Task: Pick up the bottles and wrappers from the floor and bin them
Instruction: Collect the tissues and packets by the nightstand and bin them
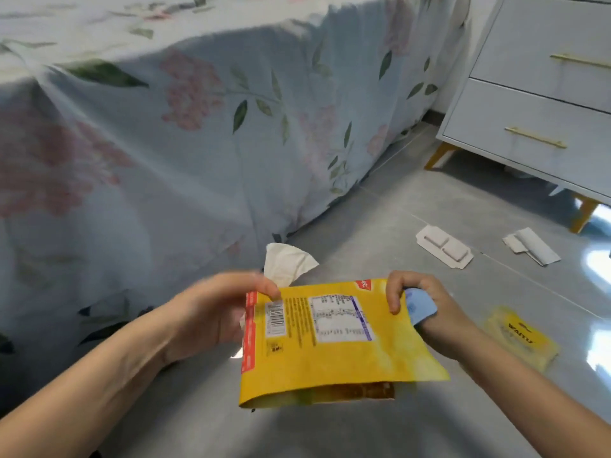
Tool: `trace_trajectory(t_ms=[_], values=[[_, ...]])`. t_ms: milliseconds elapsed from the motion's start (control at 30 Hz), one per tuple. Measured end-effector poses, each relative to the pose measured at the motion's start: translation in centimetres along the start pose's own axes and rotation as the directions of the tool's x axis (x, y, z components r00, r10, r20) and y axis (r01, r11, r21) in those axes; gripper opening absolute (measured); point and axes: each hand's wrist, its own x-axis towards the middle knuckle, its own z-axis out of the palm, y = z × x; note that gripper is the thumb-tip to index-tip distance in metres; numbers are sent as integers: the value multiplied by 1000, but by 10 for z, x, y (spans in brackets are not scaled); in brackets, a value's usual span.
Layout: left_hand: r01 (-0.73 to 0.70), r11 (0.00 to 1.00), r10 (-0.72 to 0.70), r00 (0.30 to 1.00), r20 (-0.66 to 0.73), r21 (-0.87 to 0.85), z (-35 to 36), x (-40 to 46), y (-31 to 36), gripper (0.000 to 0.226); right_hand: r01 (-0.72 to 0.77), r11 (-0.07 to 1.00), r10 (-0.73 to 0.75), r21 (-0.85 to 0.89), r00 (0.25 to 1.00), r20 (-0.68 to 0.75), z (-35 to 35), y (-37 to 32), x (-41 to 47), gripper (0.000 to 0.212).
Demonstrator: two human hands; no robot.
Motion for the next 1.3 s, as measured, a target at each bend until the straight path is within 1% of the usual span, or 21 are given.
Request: trace_trajectory(t_ms=[100, 167, 233, 267, 400, 433, 533, 567, 633, 700, 800, 867, 933, 1000, 1033, 1067, 1133, 1200, 1233, 1267, 1300], values=[[0, 954, 53, 984, -168, 301, 14, 7, -4, 16, 19, 994, -15, -105, 999, 39, -6, -1, -2, 44], [20, 924, 73, 971, -228, 381, 16, 10, -7, 13, -32, 999, 33, -30, 998, 58, -6, -6, -4, 36], [23, 904, 98, 960, -261, 427, 18, 10, -7, 13, -107, 987, 90, 119, 986, 139, -7, -12, -7, 11], [24, 900, 107, 956, -275, 434, 19, 11, -8, 14, -139, 974, 105, 179, 977, 185, -9, -13, -9, 9], [22, 888, 136, 942, -307, 460, 21, 3, -2, 13, -278, 898, 167, 340, 932, 321, -12, -19, -10, 64], [11, 886, 148, 940, -307, 463, 21, -4, 2, 14, -322, 887, 205, 332, 916, 344, -9, -23, -8, 67], [-55, 875, 240, 912, -332, 481, 18, -43, 24, 26, -307, 950, 280, 61, 922, 268, 18, -45, 3, 38], [-83, 865, 288, 890, -354, 495, 14, -62, 30, 36, -291, 956, 279, 16, 930, 239, 30, -54, 10, 40], [-144, 859, 376, 828, -415, 492, 7, -106, 39, 70, -233, 971, 239, -55, 935, 263, 61, -71, 27, 53], [-174, 854, 443, 738, -510, 490, 4, -154, 43, 89, -131, 979, 178, -159, 928, 328, 101, -89, 45, 43], [-211, 867, 481, 586, -652, 451, 0, -234, 35, 72, 52, 965, 66, -258, 902, 427, 174, -120, 64, 27], [-167, 892, 445, 485, -753, 420, -6, -289, 22, 76, 171, 945, -3, -277, 856, 518, 229, -143, 69, 22], [-162, 896, 445, 296, -845, 414, -17, -334, 4, 65, 263, 922, -40, -286, 796, 604, 278, -160, 68, 22], [-167, 885, 453, 104, -885, 434, -29, -378, -10, 21, 314, 901, -42, -301, 751, 659, 323, -167, 65, 23], [-136, 887, 450, 27, -893, 442, -35, -399, -17, 10, 348, 875, -37, -335, 741, 671, 342, -167, 64, 24], [-111, 885, 453, -27, -891, 453, -40, -420, -27, 18, 399, 827, -28, -396, 733, 680, 362, -164, 65, 25], [-132, 897, 420, -47, -906, 423, -43, -452, -38, 6, 502, 674, 19, -542, 721, 692, 396, -150, 70, 25], [-29, 928, 371, -24, -928, 372, -54, -467, -44, 36, 527, 529, 110, -665, 735, 670, 425, -130, 76, 27], [-13, 926, 378, -16, -926, 378, -56, -469, -46, 36, 526, 473, 159, -707, 738, 656, 438, -120, 76, 31], [-44, 921, 388, -10, -922, 388, -60, -470, -47, 26, 526, 437, 209, -730, 730, 651, 452, -110, 77, 36], [-79, 915, 398, 29, -917, 395, -62, -468, -49, 13, 532, 419, 255, -736, 709, 658, 463, -101, 75, 42]])
